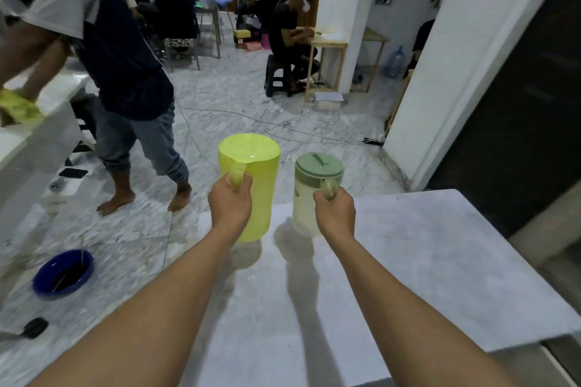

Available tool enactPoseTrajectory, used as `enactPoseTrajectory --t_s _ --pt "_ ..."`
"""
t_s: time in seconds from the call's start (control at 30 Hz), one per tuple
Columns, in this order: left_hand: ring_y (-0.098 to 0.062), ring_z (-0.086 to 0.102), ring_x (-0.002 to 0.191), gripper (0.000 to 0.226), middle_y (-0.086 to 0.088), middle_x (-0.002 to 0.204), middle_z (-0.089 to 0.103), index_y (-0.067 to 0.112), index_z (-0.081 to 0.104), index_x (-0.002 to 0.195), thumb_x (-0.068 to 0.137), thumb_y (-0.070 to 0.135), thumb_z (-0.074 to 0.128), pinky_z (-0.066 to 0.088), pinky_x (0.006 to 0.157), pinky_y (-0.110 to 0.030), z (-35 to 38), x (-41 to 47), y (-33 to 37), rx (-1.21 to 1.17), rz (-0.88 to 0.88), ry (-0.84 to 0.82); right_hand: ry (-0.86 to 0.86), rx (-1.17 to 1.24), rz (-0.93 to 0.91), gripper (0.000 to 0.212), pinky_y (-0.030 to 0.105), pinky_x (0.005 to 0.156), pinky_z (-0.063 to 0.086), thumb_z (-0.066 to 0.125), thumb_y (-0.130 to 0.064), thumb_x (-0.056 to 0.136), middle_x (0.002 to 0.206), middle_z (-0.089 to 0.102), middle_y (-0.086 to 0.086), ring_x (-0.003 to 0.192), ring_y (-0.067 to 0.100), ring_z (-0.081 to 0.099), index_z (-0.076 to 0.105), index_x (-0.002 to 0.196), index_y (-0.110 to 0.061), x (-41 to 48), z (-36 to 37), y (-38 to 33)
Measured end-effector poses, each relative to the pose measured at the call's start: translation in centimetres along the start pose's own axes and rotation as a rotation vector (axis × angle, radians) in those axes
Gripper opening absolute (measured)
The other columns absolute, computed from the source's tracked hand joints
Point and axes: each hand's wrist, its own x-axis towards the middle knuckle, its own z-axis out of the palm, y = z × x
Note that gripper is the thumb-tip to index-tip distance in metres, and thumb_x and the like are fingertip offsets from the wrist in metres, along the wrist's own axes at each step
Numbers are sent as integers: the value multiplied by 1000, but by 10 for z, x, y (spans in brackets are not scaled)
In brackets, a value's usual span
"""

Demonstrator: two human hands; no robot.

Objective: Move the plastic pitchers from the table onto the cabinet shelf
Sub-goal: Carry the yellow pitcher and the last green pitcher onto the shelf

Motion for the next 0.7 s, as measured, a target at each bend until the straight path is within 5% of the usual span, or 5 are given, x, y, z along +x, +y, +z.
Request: enactPoseTrajectory --t_s 0.27,0.43,0.7 --pt "-37 58 74 42 -24 74 63 -7 59 75 91 32 59 44 66 -44 1 -33 100 -31 193 -169 258 -3 -95 16 31 58 38 59 -21 87 68 54 3 65 22 52 53 74 -14 -55 -101 -66" --pt "-31 48 66 43 -16 66 53 -10 56 78 93 31 57 31 51 -32 17 -82 154 -90 287 -329 442 31 -115 26 28 52 31 58 -16 84 60 44 -2 55 15 41 42 63 -17 -103 -176 -84" --pt "-30 53 68 38 -13 69 56 0 57 72 93 32 56 32 56 -32 53 -188 231 -200 447 -575 790 29 -78 12 36 66 49 61 -22 86 77 66 2 72 18 60 66 82 -12 -183 -306 -89"
